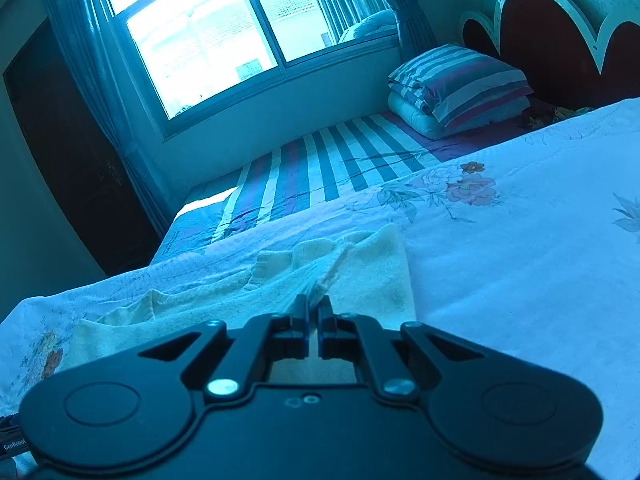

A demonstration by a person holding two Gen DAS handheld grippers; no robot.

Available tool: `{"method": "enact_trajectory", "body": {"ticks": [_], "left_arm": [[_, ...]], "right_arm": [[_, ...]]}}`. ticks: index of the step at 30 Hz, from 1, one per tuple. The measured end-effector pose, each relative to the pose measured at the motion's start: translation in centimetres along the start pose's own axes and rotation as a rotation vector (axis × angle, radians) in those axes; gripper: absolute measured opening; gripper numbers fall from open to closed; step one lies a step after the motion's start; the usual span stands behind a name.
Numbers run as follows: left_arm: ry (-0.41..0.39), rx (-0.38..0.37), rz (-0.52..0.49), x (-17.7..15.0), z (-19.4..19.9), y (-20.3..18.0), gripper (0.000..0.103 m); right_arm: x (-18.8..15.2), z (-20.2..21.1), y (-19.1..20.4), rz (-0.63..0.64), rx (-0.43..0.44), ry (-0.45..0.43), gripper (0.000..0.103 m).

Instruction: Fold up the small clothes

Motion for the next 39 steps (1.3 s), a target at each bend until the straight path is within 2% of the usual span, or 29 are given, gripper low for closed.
{"method": "enact_trajectory", "body": {"ticks": [8, 13, 24, 30, 32, 33, 35, 37, 39], "left_arm": [[0.021, 0.053, 0.106, -0.7, -0.4, 2.9, 0.087], [0.009, 0.066, 0.153, -0.7, -0.2, 3.8, 0.087], [0.006, 0.071, 0.163, -0.7, -0.3, 4.3, 0.087], [0.018, 0.090, 0.133, -0.8, -0.1, 4.6, 0.087], [0.025, 0.118, 0.123, -1.0, 0.2, 5.7, 0.087], [0.023, 0.127, 0.121, -1.0, 0.5, 6.3, 0.087], [-0.006, 0.158, 0.125, -0.3, 1.5, 7.6, 0.087], [-0.050, 0.117, 0.093, 1.5, 1.8, 6.5, 0.087], [-0.091, 0.033, 0.037, 3.6, 1.4, 3.2, 0.087]], "right_arm": [[-0.4, -0.1, -0.8, -0.003, 0.013, 0.030, 0.005], [-1.5, -0.3, -1.8, -0.026, -0.017, 0.058, 0.005], [-2.3, 1.4, -2.0, -0.023, -0.015, 0.058, 0.005], [-3.9, 0.3, -3.4, -0.043, -0.050, 0.107, 0.003], [-3.7, 0.9, -3.8, -0.050, -0.075, 0.091, 0.007], [-3.5, 1.4, -4.2, -0.052, -0.089, 0.075, 0.016], [-2.5, 2.5, -5.0, -0.037, -0.107, 0.030, 0.015], [-1.4, 2.3, -4.9, -0.020, -0.085, 0.010, 0.014], [-0.3, 1.2, -3.7, 0.015, -0.056, 0.009, 0.013]]}}
Point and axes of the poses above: each gripper's, at about its wrist camera, not at the fingertips, and z roughly against the way its jaws point, y to its left, x to its top, the point moved 10 cm from there along -z, roughly the way its jaws point, and after that the axes turned 7 degrees about z, right-handed, at the moved point
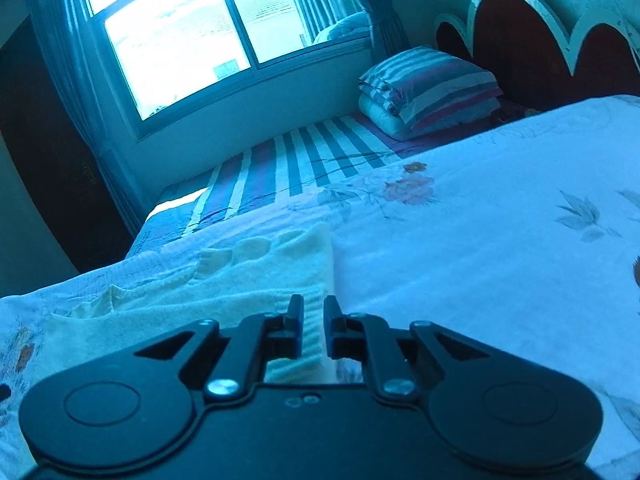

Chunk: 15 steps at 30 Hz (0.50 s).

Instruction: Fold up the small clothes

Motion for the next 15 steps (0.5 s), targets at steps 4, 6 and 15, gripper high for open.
{"method": "enact_trajectory", "body": {"ticks": [4, 6, 15], "left_arm": [[-0.010, -0.162, -0.072, 2.0, -2.7, -7.6, 0.081], [0.019, -0.183, -0.118, 2.0, -4.7, -10.0, 0.081], [0.074, -0.191, -0.185, 1.1, -7.0, -14.9, 0.081]], "right_arm": [[0.9, -2.8, 4.1, 0.139, 0.044, 0.020, 0.013], [1.1, -3.9, 6.3, 0.196, 0.078, 0.030, 0.014], [-1.6, -7.5, 17.1, 0.349, 0.354, 0.111, 0.014]]}}
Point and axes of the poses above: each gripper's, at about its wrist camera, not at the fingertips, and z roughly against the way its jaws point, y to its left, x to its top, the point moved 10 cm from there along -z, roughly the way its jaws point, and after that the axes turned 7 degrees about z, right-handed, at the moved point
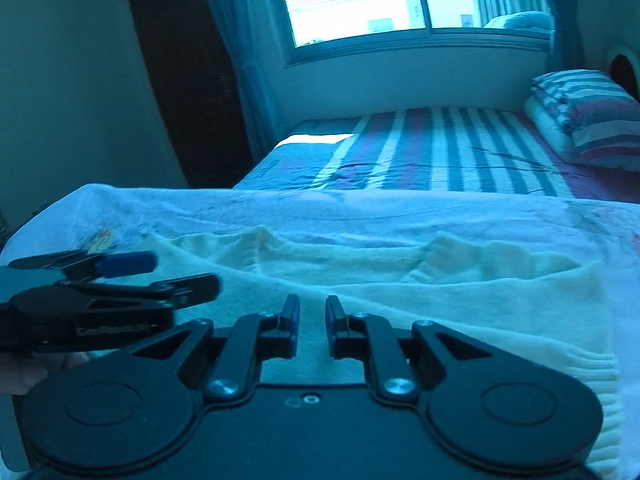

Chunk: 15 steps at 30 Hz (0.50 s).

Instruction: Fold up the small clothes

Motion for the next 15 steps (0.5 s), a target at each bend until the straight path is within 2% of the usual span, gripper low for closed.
{"method": "enact_trajectory", "body": {"ticks": [4, 9, 15], "left_arm": [[0.062, 0.025, -0.008, -1.0, -1.9, 0.5, 0.081], [0.057, 0.027, -0.013, -1.3, -2.0, 1.0, 0.086], [0.053, 0.024, -0.008, -0.9, -2.0, 1.4, 0.086]], "right_arm": [[-0.7, -1.3, 1.0, 0.045, 0.003, 0.023, 0.014], [-0.9, -0.8, -0.6, 0.005, -0.013, 0.018, 0.014], [-0.6, -0.9, -0.5, 0.042, -0.029, 0.030, 0.014]]}}
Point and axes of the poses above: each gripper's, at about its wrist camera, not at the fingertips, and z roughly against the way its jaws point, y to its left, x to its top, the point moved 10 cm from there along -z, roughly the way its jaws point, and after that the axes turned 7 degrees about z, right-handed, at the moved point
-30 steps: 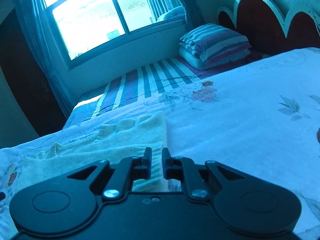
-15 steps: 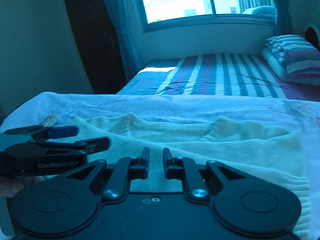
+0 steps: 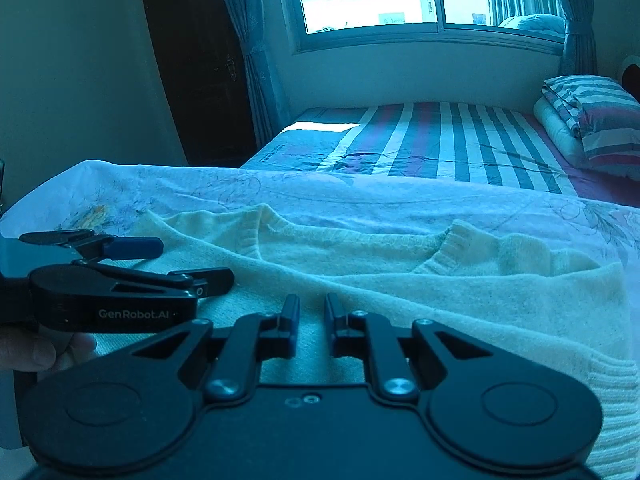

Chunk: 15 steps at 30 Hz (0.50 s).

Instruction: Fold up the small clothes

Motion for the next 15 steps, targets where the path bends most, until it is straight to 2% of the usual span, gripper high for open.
{"method": "enact_trajectory", "body": {"ticks": [3, 6, 9, 11, 14, 15], "left_arm": [[-0.054, 0.021, 0.023, 0.9, 0.9, 1.8, 0.086], [-0.011, 0.031, 0.035, 0.2, 0.1, 3.9, 0.086], [-0.018, -0.004, 0.034, -0.3, -0.2, 5.1, 0.087], [-0.022, 0.015, 0.019, -0.3, -0.2, 6.1, 0.095], [-0.015, 0.046, 0.076, -0.3, 0.5, 8.0, 0.095], [-0.032, 0.062, 0.085, -0.2, 1.4, 8.3, 0.095]], "right_arm": [[0.0, 0.8, -1.8, 0.001, -0.053, -0.012, 0.015], [-0.8, 1.5, -4.8, -0.030, -0.087, 0.000, 0.012], [-1.5, 2.2, -7.8, -0.034, -0.152, 0.002, 0.012], [-2.0, 2.8, -9.9, -0.061, -0.186, 0.005, 0.012], [-2.4, 3.9, -11.9, -0.095, -0.224, 0.013, 0.012], [-2.3, 4.5, -12.1, -0.107, -0.235, 0.006, 0.016]]}}
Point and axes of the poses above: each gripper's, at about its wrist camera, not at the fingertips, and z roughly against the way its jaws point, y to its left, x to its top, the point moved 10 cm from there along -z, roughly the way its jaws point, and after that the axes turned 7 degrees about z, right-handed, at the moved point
